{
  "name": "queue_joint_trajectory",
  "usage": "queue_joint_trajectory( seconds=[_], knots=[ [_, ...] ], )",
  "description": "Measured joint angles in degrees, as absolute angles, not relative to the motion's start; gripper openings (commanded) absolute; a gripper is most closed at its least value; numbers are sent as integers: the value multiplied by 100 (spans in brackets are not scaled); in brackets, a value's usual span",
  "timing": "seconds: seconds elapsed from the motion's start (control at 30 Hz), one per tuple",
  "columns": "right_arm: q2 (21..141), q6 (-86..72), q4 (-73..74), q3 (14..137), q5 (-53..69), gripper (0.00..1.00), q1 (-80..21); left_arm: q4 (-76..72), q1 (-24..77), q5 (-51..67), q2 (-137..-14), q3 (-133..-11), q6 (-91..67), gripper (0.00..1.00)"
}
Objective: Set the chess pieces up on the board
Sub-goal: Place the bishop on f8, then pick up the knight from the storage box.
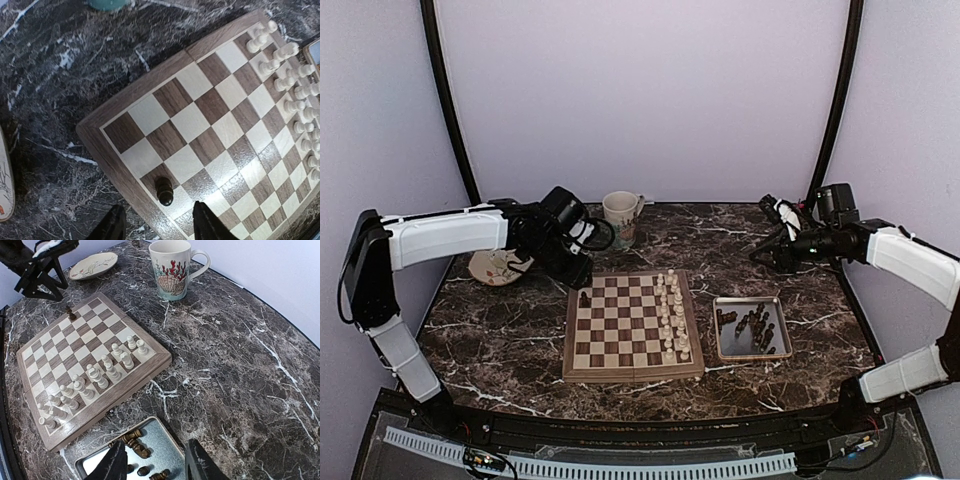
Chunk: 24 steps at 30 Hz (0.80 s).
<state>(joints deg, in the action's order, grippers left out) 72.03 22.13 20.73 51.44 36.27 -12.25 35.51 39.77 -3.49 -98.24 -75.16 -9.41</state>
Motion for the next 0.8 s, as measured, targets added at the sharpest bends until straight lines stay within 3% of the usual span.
queue_joint_trajectory(
  seconds=[0.07,0.1,0.13,0.17,0.43,0.8],
  knots=[
    [7247,2222,2226,5312,3605,42,-1225,3520,3977,-307,-9566,-7524,-884,55],
    [7258,2233,2316,5411,3583,43,-1225,3476,3975,-250,-9411,-7524,-838,64],
    [7266,2255,2429,5524,3542,44,-1225,3404,3975,-189,-9264,-7524,-801,86],
    [7273,2294,2526,5640,3474,44,-1225,3323,3975,-82,-9118,-7522,-727,97],
    [7450,2674,3573,6405,2655,44,-1225,1876,3977,694,-7966,-6803,-615,99],
    [7467,2845,4532,5902,1671,43,-1225,263,4460,489,-7946,-5787,-499,99]
  ],
)
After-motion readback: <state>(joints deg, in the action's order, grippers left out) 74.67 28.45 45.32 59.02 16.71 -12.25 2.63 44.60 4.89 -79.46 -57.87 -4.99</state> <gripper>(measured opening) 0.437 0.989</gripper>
